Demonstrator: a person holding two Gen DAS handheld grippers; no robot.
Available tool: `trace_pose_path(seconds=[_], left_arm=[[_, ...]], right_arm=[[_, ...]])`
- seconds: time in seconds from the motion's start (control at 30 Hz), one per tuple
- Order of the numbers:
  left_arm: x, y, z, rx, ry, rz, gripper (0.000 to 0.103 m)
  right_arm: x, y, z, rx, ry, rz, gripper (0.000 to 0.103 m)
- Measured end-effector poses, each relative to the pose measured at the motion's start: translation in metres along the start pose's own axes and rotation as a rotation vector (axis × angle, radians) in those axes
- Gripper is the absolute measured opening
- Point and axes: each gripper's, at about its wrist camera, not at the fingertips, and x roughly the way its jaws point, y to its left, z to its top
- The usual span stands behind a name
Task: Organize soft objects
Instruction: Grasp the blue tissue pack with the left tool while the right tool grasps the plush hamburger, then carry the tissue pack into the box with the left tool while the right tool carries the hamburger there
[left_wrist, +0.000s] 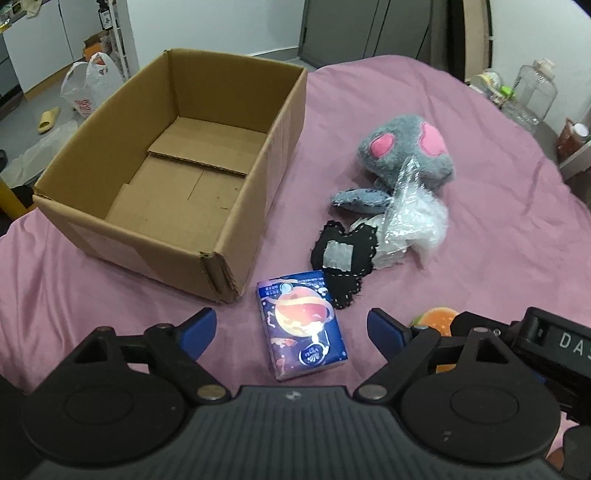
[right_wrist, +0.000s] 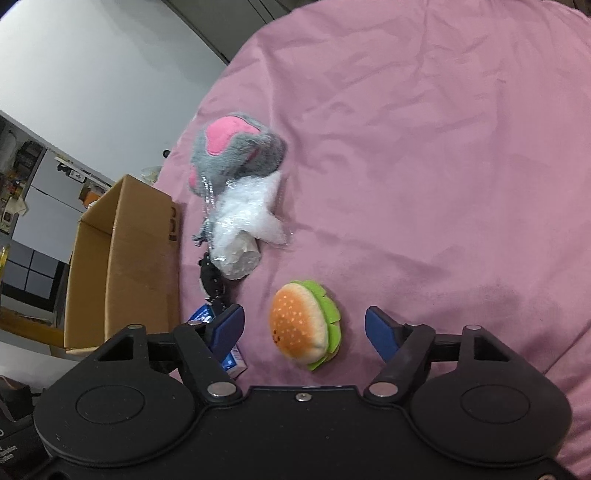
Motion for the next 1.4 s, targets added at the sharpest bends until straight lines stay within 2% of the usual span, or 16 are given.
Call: trace_pose_path(seconds=[0.07,0.17,0.3,0.37,0.47,0.5,0.7,0.73,0.77,0.8,0.9,1.2,1.4], left_arm=[[0.007,-0.003,-0.001,-0.005,0.012,0.004,0.089],[0.015,-0.008,-0.005,0.007,0.013,0.048,0.089],[0.027,-0.011,-0.012,0.005,0.016,0.070,0.087],[0.032,-0.014,-0.016,0.011,0.017,0.081,0.080],[0.036,-0.014,-0.022,-0.004,0.018,0.086,0.061],[0.036,-0.013,-0.023,-0.017,0.011,0.084,0.052],[0.023,-0.010,-0.024,-0.015,-0.021,0.072,0.050],[0.020,-0.009,-0.023,-0.016,-0.025,0.064,0.050],[0.016,-0.009,-0.021,-0.013,-0.027,0.059,0.049],[0.013,-0.008,-0.020,-0.011,-0.028,0.057,0.049],[0.000,-0.005,-0.016,-0.008,-0.023,0.039,0.049],[-0.035,0.001,-0.007,0.019,-0.007,-0.034,0.049],[-0.059,0.018,0.001,0.033,-0.010,-0.054,0.049]], right_arm=[[0.005,-0.002,0.001,0.000,0.010,0.001,0.068],[0.009,-0.002,0.001,-0.007,0.011,-0.003,0.066],[0.017,-0.004,0.002,-0.008,0.034,-0.014,0.058],[0.020,-0.005,0.002,-0.008,0.035,-0.014,0.057],[0.025,-0.005,0.001,-0.018,0.043,-0.027,0.057],[0.026,-0.005,0.000,-0.023,0.043,-0.029,0.057],[0.028,-0.002,-0.001,-0.053,0.040,-0.040,0.056],[0.027,-0.002,-0.002,-0.058,0.037,-0.046,0.053],[0.026,-0.003,-0.002,-0.055,0.034,-0.046,0.040],[0.025,-0.005,-0.001,-0.044,0.036,-0.033,0.031],[0.019,-0.006,-0.002,-0.033,0.037,-0.014,0.024],[-0.005,0.018,-0.006,-0.110,0.003,-0.033,0.021],[-0.029,0.038,-0.006,-0.090,-0.008,-0.009,0.021]])
